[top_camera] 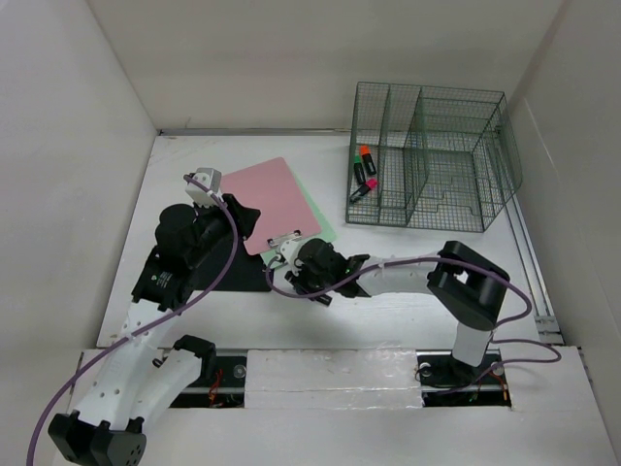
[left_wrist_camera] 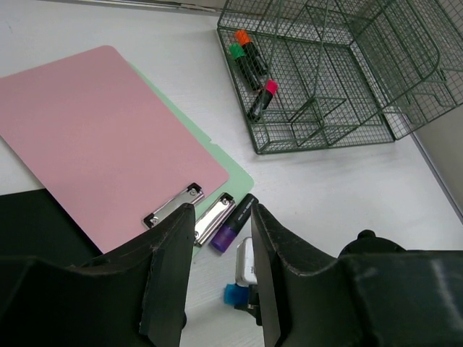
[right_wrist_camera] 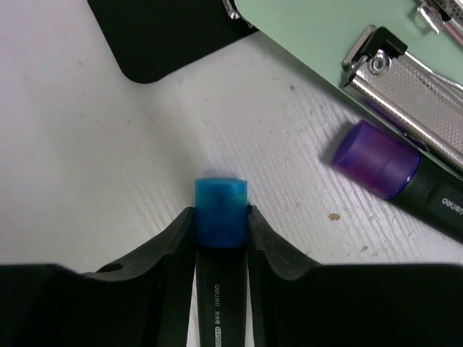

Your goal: Organize the desk

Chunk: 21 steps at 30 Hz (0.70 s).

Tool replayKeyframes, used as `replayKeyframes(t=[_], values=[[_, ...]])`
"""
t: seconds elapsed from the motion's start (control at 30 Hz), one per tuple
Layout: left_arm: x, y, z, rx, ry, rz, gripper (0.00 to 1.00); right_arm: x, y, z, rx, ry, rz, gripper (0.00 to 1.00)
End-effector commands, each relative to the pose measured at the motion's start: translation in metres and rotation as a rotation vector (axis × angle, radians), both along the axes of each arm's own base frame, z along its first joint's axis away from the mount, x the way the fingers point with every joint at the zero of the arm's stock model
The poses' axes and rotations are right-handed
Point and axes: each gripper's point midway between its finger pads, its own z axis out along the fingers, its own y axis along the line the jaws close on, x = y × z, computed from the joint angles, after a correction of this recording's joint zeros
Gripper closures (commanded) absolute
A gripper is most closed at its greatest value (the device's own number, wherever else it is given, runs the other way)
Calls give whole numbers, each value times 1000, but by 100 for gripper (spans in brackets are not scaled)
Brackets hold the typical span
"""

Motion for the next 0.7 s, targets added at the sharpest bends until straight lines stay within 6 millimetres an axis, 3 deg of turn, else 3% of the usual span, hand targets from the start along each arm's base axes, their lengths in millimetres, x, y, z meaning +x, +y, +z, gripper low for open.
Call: replayKeyframes(t=[0.0, 0.07, 0.1, 0.13, 0.17, 0.27, 0.37, 0.53, 0.63, 0.67], values=[[-2, 0, 26, -20, -73, -4, 68, -9, -15, -7, -43, 24, -29, 78], [-2, 0, 27, -24, -77, 1, 68, -2, -21, 2, -42, -9, -81, 84], [0, -1, 25, -20, -68, -2, 68, 7, -20, 29, 12, -57, -127, 87], [0, -1, 25, -20, -68, -2, 68, 7, -20, 29, 13, -58, -127, 87], [-1, -1, 25, -21, -69, -8, 68, 11, -18, 43, 53, -70, -166, 87], [-1, -1, 28, -25, -78, -6, 68, 47, -15, 111, 178, -238, -310, 88], [-1, -4, 26, -25, -72, -22, 68, 96, -32, 160, 262, -339, -520, 90], [-2, 0, 27, -20, -82, -4, 67, 170, -73, 205, 348, -459, -802, 90], [-6, -2, 30, -26, -93, -19, 67, 208, -90, 237, 357, -543, -869, 90], [-6, -1, 30, -27, -94, -16, 67, 227, -109, 245, 347, -569, -914, 88]])
